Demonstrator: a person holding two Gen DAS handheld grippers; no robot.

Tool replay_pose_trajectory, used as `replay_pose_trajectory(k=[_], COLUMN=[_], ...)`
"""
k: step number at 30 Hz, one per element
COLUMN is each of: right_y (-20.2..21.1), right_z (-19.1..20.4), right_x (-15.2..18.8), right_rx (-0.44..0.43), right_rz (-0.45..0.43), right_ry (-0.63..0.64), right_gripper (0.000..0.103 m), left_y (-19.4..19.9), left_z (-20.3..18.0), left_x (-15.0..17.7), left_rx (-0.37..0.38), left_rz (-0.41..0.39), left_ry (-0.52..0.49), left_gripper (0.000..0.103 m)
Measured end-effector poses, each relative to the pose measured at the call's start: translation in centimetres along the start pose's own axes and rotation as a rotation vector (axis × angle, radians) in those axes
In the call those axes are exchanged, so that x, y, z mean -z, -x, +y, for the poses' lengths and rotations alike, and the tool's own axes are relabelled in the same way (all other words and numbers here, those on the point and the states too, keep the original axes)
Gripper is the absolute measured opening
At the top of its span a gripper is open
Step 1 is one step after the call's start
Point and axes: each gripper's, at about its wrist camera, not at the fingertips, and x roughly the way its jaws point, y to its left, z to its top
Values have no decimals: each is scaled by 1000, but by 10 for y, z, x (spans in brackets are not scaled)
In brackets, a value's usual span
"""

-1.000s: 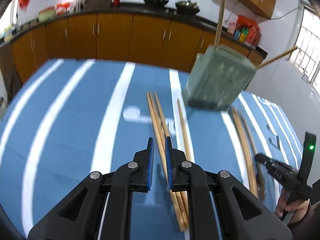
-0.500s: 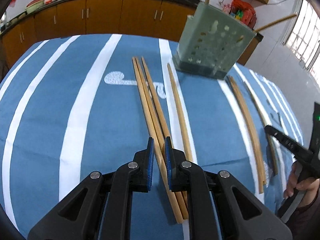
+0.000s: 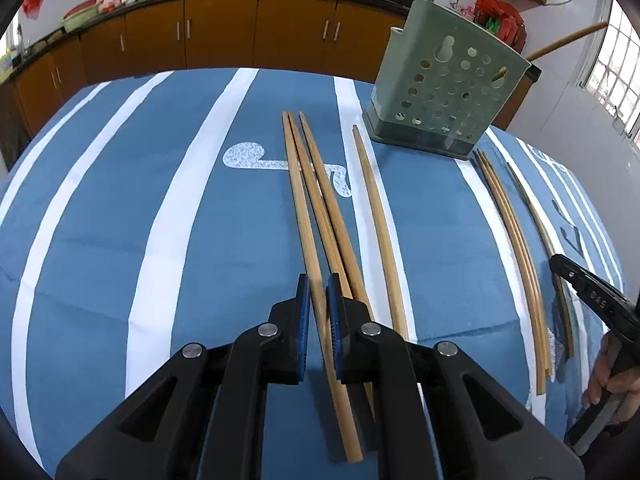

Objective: Organize utensils
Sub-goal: 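Close the left gripper on a loose chopstick while the right gripper grasps another, then lift both chopsticks upright and carry them above the green holder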

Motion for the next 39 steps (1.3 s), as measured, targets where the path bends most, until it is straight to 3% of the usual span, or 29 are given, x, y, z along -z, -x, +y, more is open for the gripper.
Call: replay_pose_trajectory(k=[9, 14, 30, 39], right_y=[-4, -12, -15, -6], right_z=[2, -2, -4, -5], right_x=[-4, -13, -15, -2], right_rx=[4, 18, 11, 10], right_rz=[-9, -21, -21, -18], right_ry=[28, 26, 10, 26], right_gripper=[8, 8, 8, 10], left_y=[-9, -10, -8, 0], left_z=[25, 46, 47, 40], left_x=[-19, -23, -20, -9], left_rx=[-60, -24, -7, -52], left_rz=[-22, -42, -63, -53], left_ry=[41, 71, 75, 7], left_gripper=[8, 8, 8, 8])
